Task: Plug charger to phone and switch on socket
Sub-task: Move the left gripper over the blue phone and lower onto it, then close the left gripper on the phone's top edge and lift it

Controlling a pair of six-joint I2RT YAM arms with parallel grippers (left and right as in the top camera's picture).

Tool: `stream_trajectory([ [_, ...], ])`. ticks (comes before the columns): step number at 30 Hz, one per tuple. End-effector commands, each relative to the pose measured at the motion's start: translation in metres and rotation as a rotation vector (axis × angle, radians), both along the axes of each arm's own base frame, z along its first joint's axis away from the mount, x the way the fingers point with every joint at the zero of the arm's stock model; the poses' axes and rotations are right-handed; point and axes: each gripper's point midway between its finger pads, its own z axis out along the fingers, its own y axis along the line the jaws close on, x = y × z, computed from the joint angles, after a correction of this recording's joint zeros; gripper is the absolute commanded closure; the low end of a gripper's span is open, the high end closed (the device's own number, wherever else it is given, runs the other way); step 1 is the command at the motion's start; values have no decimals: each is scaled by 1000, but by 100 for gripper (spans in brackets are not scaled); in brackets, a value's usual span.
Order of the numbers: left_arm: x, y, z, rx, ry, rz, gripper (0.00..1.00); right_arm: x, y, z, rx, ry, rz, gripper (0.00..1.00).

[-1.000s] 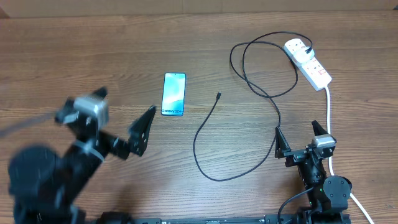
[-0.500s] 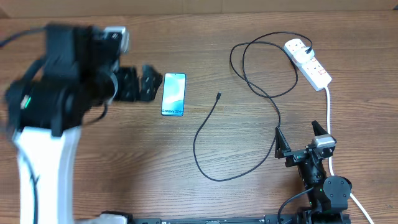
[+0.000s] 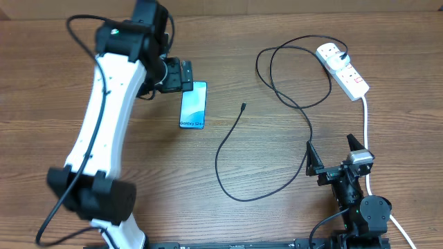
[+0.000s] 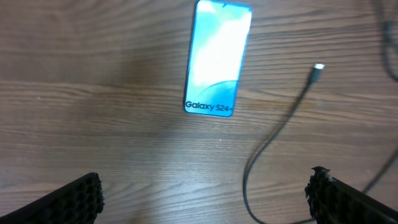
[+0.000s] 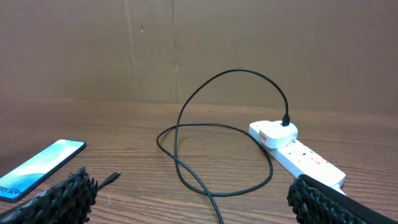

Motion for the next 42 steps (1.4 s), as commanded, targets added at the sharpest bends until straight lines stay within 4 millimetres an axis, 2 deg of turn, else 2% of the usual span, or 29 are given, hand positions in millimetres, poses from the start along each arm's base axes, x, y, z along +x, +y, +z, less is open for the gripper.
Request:
stream_trajectory([
  [1, 9, -4, -30, 13, 85, 59, 0, 0, -2, -2, -8, -6, -8, 0],
  [2, 9, -21, -47, -66, 150, 38, 0, 0, -2, -2, -8, -6, -8, 0],
  [4, 10, -35, -63, -112, 197, -1, 0, 0, -2, -2, -8, -6, -8, 0],
  [9, 18, -37, -103, -11, 241, -46, 0, 0, -2, -2, -8, -6, -8, 0],
  [14, 32, -36, -130, 105, 217, -69, 0, 0, -2, -2, -8, -6, -8, 0],
  [20, 52, -33, -147, 181, 153, -71, 0, 0, -2, -2, -8, -6, -8, 0],
  [29, 50, -33, -176, 198, 209, -164, 0, 0, -2, -2, -8, -6, -8, 0],
  [42, 61, -39, -179, 169, 172, -158, 0, 0, -2, -2, -8, -6, -8, 0],
])
